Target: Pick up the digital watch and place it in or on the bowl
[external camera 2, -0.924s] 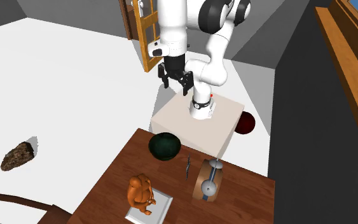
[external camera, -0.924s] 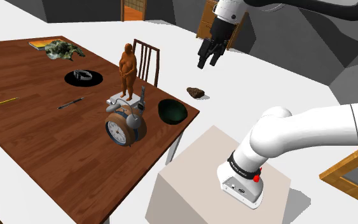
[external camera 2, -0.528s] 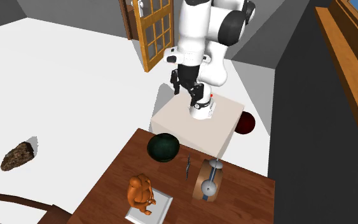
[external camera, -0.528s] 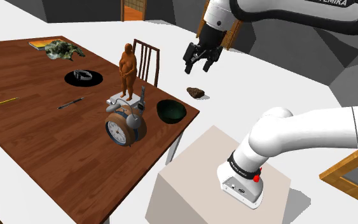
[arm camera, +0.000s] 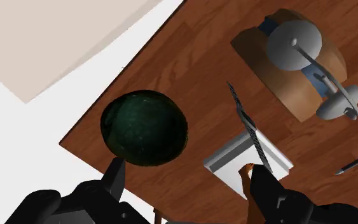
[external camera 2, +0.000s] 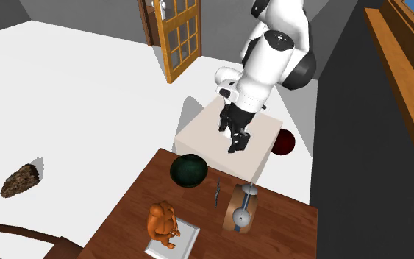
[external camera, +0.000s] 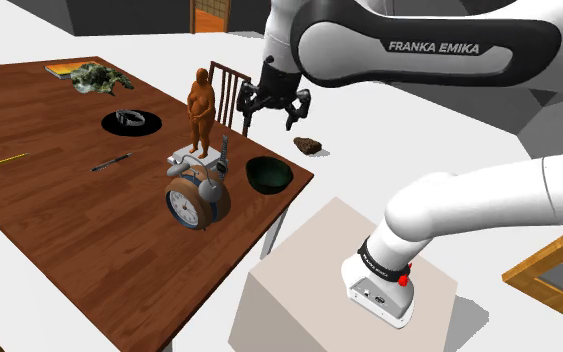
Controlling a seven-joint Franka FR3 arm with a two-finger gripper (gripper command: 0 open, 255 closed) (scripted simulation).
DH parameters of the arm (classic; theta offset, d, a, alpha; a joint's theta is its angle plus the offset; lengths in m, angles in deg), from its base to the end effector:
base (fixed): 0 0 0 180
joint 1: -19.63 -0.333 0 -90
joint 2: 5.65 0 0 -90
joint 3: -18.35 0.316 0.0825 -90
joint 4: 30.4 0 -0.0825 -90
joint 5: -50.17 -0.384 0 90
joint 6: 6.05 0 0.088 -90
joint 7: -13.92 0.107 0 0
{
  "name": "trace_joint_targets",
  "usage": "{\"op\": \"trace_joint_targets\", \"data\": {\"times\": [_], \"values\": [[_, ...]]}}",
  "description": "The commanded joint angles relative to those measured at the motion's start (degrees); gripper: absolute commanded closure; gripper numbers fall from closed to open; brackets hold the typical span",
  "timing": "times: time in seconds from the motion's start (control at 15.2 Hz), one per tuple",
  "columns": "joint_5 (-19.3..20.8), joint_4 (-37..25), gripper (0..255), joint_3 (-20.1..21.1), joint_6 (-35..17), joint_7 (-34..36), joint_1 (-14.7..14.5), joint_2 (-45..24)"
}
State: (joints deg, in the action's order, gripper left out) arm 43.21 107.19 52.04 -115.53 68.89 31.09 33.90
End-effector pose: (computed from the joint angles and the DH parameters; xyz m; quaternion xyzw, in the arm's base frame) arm 0.3451 0.1808 0.5212 0.9311 -0.3390 0.1174 0.0658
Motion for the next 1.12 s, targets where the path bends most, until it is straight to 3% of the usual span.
{"op": "trace_joint_targets", "data": {"times": [0.0, 0.2, 0.46, 1.06], "values": [[1.57, -2.92, 0, 6.55, -1.67, 10.5, 4.49, -3.94], [6.15, -8.8, 0, 17.21, -2.35, 25.64, 13.17, -10.83], [16.36, -18.1, 0, 34.88, -0.03, 46.06, 28.8, -22.13], [18.42, -13.68, 0, 36.67, -5.58, 47.5, 31.21, -23.94]]}}
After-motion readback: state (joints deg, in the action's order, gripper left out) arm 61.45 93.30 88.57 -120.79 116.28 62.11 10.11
